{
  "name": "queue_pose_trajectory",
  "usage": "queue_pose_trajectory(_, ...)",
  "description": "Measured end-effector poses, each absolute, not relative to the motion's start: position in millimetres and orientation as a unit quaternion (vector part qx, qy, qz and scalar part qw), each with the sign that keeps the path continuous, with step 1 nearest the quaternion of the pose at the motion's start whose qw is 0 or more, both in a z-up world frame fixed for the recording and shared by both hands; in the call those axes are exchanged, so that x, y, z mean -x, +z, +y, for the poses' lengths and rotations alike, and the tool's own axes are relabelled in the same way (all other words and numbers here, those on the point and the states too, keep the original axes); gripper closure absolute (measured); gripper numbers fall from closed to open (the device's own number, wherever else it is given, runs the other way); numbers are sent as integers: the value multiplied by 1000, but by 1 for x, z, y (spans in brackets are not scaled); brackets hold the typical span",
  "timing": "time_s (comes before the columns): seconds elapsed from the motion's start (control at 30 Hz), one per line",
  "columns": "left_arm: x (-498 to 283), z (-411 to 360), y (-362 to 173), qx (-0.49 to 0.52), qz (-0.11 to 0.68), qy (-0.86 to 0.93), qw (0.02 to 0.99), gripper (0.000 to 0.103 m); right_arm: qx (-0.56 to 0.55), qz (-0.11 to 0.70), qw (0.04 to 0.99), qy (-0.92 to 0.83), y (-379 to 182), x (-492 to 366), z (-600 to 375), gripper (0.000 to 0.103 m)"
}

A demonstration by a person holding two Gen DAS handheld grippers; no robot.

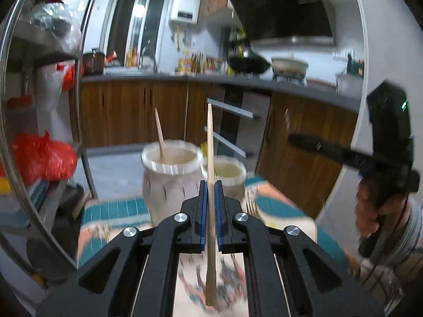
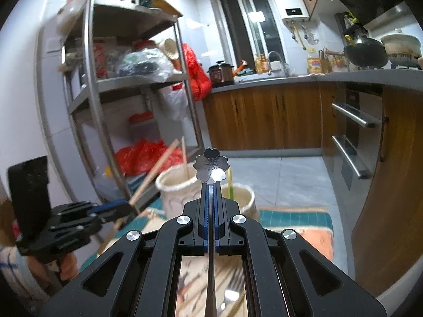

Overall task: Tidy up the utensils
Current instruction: 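Drop the flower spoon into the short holder while the left tool drops the chopstick into the tall holder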

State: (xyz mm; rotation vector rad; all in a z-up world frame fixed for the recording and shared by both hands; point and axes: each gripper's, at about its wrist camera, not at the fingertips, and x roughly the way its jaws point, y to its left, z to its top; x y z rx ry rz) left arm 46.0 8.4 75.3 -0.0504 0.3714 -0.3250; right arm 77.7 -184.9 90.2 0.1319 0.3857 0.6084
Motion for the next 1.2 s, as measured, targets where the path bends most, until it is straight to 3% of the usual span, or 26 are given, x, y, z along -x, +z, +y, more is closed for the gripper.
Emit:
queue_pose_trajectory(0.27,-105,36,115,101,118,-177,972,98,-135,162,937,277,116,-132,-174,99)
queue_pose_trajectory(0.53,-161,47,105,173,123,-170,962,98,-177,143,946,232,115,-173,-166,99)
queue_pose_trajectory(1.2,-167,16,64,81,119,-119,982,98,-163,135,961,176,70,-199,-155,99)
